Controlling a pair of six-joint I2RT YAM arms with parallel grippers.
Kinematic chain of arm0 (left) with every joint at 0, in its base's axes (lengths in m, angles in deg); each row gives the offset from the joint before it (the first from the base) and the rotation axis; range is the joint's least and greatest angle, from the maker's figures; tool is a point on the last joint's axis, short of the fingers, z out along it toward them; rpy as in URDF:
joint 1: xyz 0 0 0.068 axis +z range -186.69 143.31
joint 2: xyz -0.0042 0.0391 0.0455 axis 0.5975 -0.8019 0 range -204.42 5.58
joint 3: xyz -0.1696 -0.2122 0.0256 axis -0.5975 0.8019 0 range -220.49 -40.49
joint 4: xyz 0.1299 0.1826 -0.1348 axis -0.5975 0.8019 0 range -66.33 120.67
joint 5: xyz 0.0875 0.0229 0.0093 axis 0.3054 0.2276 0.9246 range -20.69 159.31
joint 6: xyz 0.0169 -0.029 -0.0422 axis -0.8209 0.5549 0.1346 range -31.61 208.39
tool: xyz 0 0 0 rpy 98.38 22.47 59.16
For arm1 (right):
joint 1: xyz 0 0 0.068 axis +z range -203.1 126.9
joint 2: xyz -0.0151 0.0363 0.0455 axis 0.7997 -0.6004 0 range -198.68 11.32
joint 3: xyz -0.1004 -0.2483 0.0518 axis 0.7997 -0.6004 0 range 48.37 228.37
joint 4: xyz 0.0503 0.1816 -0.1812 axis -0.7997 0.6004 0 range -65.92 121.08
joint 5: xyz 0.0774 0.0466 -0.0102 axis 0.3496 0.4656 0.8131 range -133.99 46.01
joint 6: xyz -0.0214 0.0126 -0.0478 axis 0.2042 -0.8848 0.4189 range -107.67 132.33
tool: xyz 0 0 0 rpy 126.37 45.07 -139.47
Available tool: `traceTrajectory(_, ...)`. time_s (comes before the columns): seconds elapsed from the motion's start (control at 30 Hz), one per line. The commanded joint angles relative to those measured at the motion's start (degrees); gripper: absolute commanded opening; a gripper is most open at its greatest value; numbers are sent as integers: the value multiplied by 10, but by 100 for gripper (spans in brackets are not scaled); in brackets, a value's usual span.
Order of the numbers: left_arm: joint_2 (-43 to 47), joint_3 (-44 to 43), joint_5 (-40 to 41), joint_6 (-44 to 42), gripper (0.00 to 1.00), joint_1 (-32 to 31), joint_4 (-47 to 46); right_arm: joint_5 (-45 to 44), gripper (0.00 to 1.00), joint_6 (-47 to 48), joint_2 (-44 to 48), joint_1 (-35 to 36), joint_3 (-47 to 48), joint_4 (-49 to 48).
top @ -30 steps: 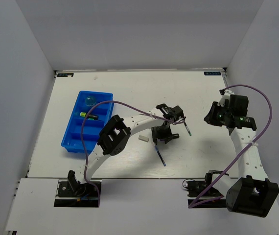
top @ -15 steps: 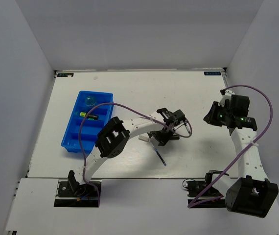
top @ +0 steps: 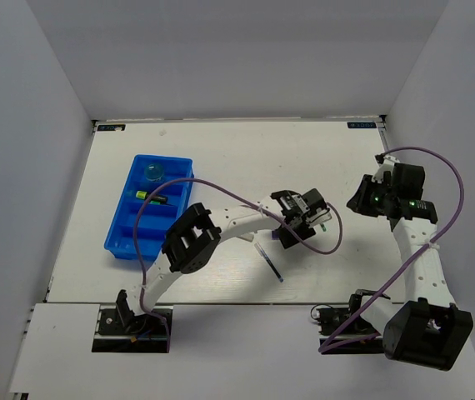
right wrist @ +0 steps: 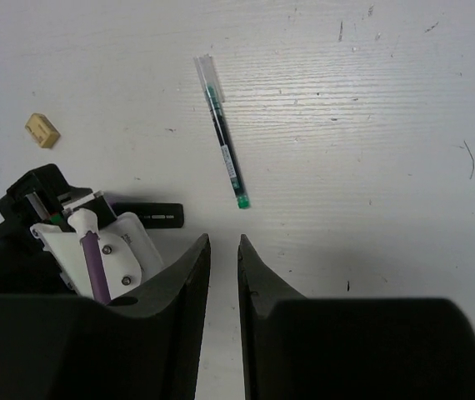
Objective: Sort the stationery into containers
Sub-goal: Pick up the pen from the center of the board.
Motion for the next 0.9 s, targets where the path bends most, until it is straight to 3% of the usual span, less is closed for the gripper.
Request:
traceTrajectory(0.0, -9, -47, -33, -37, 75, 18, -32, 11, 23, -6, 3, -8, -3, -15)
traceTrajectory(0.17, -18, -56, -78, -61, 76, 37, -27, 17, 23, -8, 3, -13, -5, -17)
traceTrajectory(0.3, -23, -54, -168, -67, 75, 55, -6, 16, 23, -8, 0, -16, -5, -18)
traceTrajectory(0.57, -38, -28, -238, -88, 71, 58, 20, 19, 23, -10, -1, -20, -6, -20)
traceTrajectory(0.87, -29, 44, -198, -52, 40, 53, 2, 28, 23, -11, -2, -28, -8, -21)
